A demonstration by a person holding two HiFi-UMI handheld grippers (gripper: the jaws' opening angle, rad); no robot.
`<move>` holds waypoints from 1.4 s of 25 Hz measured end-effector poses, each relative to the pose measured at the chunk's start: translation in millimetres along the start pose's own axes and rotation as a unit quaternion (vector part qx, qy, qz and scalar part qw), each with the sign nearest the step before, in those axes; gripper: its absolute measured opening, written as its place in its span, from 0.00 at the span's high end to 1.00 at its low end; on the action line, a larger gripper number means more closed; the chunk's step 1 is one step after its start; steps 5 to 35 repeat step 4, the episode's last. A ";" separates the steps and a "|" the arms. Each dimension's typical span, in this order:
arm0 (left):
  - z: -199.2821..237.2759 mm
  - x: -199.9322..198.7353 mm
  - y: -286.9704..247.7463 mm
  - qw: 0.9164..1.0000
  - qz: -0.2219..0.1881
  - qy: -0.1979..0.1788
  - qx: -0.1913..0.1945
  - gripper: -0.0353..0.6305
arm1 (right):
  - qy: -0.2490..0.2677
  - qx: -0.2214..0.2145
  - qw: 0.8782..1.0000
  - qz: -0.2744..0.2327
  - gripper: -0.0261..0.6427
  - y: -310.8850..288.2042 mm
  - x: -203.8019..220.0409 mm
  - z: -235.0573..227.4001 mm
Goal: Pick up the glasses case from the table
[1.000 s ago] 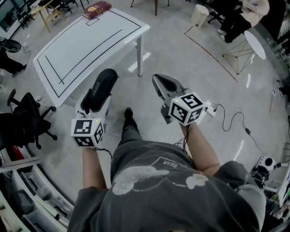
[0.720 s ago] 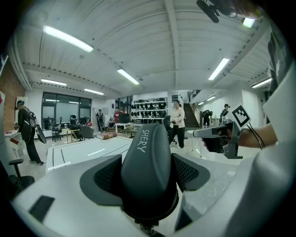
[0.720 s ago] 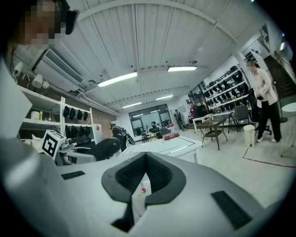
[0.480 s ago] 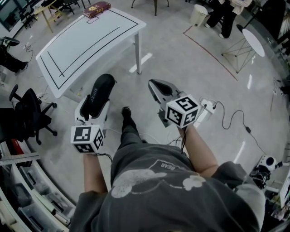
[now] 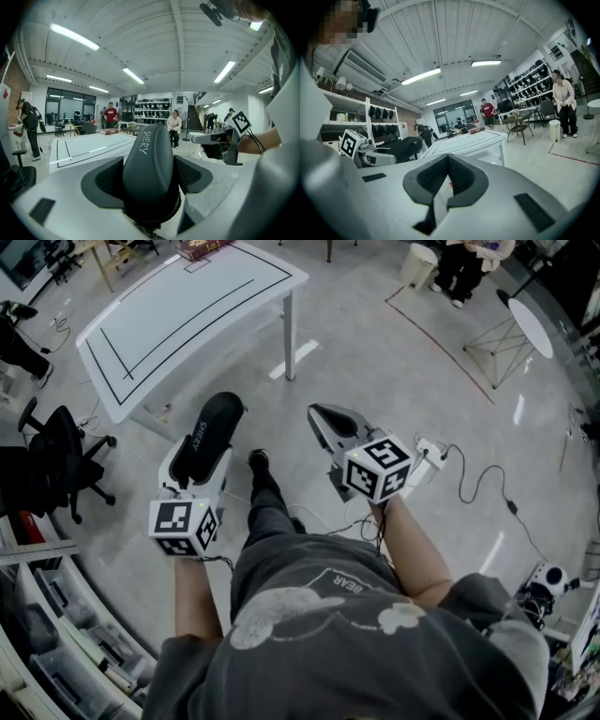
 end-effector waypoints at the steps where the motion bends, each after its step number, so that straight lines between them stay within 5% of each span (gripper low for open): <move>1: 0.0 0.4 0.1 1.000 0.000 0.001 0.000 0.45 | 0.001 -0.001 1.000 0.000 0.96 -0.6 0.2 0.3; 35: 0.5 0.7 0.1 1.000 0.000 0.001 0.002 0.45 | 0.004 -0.004 1.000 -0.001 0.96 -2.8 -0.1 2.0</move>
Point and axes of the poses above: the fingertips, and each gripper's own axes: y backward along the fingers, z to its left, x out of its underside, the point moved 5 cm from there along y, backward along the fingers, and after that the axes turned 12 degrees about x, right-handed, at the moved point
